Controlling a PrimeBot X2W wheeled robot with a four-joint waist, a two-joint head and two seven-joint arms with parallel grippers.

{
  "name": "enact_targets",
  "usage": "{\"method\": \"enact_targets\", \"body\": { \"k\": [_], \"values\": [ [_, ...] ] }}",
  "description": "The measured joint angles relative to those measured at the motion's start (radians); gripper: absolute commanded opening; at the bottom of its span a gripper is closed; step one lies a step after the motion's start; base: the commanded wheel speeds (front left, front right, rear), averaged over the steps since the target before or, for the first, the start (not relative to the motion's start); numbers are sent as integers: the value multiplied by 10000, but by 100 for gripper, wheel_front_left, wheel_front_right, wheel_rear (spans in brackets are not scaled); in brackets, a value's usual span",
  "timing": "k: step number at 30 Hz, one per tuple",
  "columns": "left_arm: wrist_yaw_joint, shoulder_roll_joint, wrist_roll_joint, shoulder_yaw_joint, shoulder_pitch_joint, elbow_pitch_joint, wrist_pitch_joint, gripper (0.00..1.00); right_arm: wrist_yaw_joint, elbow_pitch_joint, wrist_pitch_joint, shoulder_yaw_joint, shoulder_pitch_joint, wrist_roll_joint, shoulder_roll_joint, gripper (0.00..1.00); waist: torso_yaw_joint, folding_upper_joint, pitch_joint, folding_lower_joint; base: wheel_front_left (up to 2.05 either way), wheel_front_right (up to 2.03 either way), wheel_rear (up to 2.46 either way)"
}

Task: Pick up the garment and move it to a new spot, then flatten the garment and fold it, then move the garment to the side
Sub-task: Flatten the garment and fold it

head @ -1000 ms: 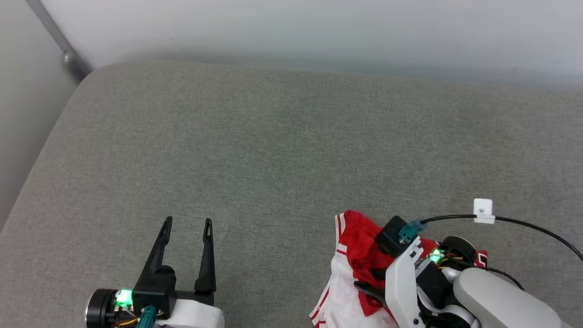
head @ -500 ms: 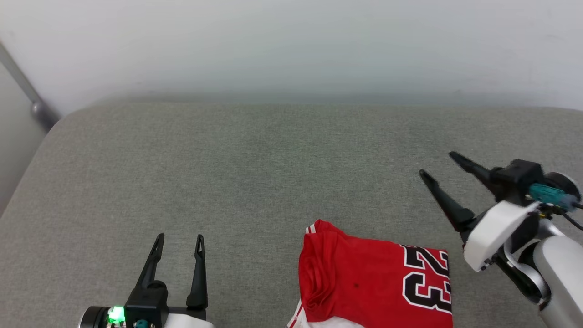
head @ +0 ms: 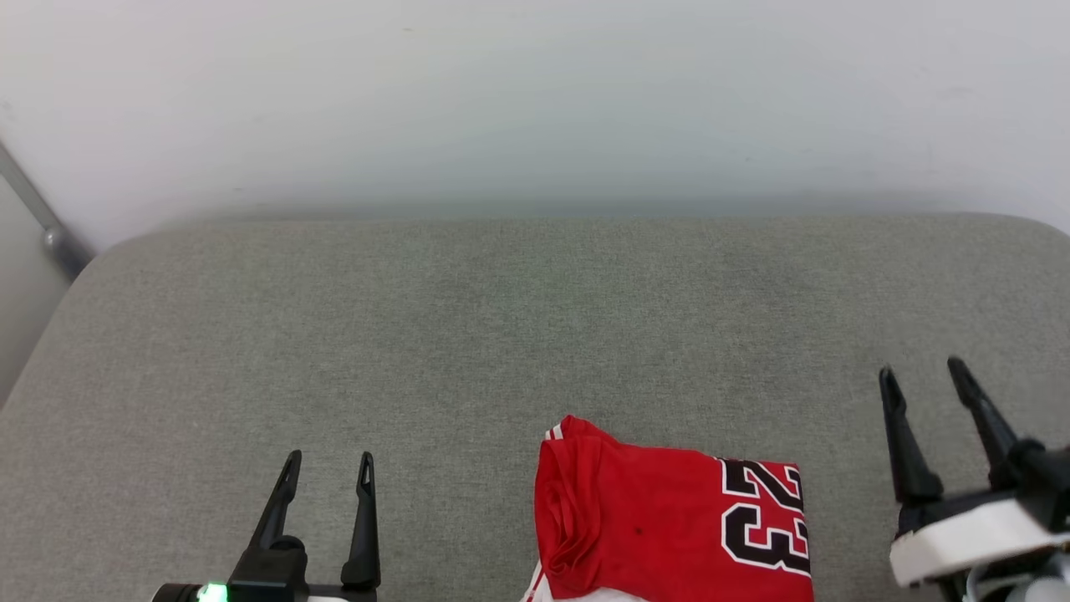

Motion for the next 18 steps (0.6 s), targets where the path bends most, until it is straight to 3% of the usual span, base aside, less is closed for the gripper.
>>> {"method": "enact_targets", "body": {
  "k": [8, 18],
  "values": [
    [-42, -82, -107, 88, 251, -157, 0, 100, 0, -890, -121, -867, 1662, -238, 1383, 100, 99, 0, -166, -1, 0, 0, 0],
    [-58, -148, -151, 199, 474, -297, 0, 100, 0, -1749, -146, -1018, 2869, -165, 1967, 100, 226, 0, -336, -1, 0, 0, 0]
  ]
}}
